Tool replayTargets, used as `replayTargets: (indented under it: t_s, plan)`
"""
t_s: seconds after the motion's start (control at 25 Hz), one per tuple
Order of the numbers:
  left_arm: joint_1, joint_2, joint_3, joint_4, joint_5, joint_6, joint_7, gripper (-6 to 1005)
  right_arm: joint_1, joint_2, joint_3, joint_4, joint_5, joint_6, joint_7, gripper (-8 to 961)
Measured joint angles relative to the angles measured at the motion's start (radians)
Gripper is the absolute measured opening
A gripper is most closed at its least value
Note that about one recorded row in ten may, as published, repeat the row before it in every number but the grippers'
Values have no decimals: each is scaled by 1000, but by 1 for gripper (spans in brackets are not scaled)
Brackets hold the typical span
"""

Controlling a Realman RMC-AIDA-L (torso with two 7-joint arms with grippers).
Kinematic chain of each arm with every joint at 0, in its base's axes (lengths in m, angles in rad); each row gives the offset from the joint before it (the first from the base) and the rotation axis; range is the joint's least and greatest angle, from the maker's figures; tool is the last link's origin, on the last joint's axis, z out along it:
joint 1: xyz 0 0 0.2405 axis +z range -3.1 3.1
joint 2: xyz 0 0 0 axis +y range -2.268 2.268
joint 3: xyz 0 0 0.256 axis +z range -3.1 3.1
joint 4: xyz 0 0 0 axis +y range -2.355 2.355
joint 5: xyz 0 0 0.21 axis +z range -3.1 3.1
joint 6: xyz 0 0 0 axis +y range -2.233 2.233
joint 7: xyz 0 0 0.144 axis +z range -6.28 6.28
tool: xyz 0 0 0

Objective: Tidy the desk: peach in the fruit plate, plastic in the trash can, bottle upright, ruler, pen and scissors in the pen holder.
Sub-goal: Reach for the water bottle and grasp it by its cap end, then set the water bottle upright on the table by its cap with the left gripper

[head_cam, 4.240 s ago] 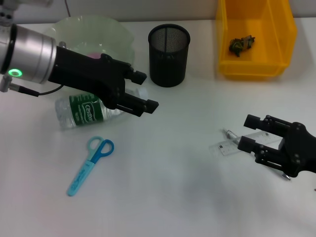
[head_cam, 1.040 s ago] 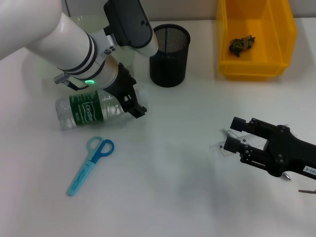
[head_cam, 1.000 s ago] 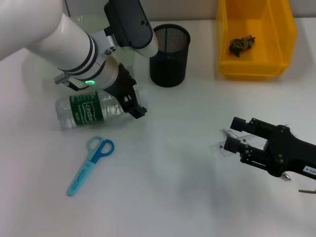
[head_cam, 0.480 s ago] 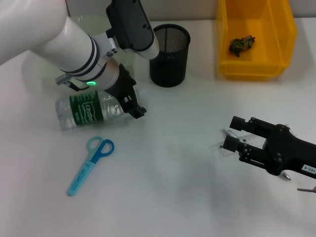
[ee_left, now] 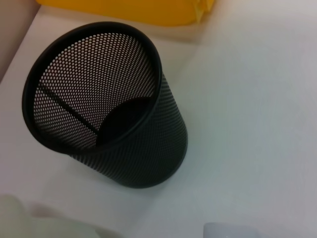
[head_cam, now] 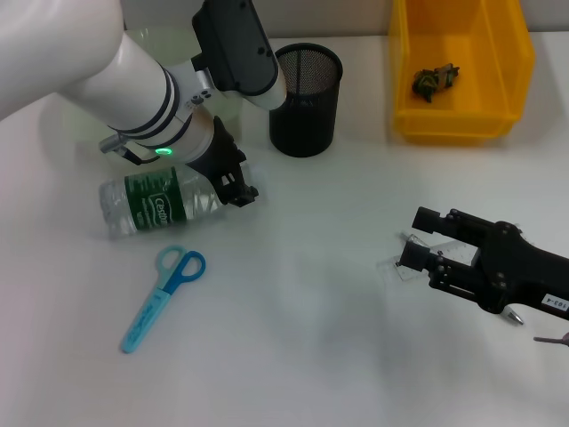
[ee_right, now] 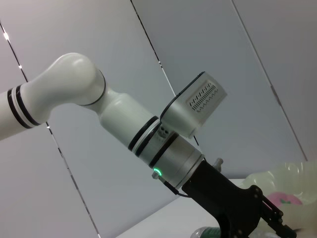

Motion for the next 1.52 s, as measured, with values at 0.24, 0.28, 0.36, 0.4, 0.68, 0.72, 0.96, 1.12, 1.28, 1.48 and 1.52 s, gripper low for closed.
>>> replayTargets:
  t_s: [0.24, 0.28, 0.36, 0.4, 0.68, 0.72, 0.96, 1.12, 1.28, 1.48, 1.52]
  plan:
    - [0, 0, 1, -5, 2, 0, -1, 527, 1, 0, 0, 0, 0, 0, 0, 663]
    - [-1, 0, 1, -6, 2, 0, -1, 527, 1, 0, 1, 0, 0, 0, 0, 663]
    - [-8, 0, 1, -15, 3, 0, -1, 528, 1, 0, 2, 0, 0, 0, 0, 663]
    - [-16, 0, 1, -25, 4, 1, -1, 528, 1, 0, 3, 0, 1, 0, 0, 663]
    - [-23, 0, 1, -30, 5, 0, -1, 519, 3, 0, 4, 0, 3, 0, 0, 661]
    - [-23, 0, 1, -30, 5, 0, -1, 514, 3, 0, 5, 0, 3, 1, 0, 662]
    - [-23, 0, 1, -26, 7, -1, 3, 461, 3, 0, 6, 0, 5, 6, 0, 663]
    - [-23, 0, 1, -11, 7, 7, 6, 444, 3, 0, 6, 0, 6, 14, 0, 662]
    - [-10, 0, -1, 37, 8, 37, 0, 444, 3, 0, 6, 0, 7, 14, 0, 661]
    - [27, 5, -42, 157, 17, 126, -31, 444, 15, 0, 5, 0, 8, 14, 0, 662]
    - [27, 5, -42, 157, 17, 126, -31, 444, 15, 0, 5, 0, 8, 14, 0, 662]
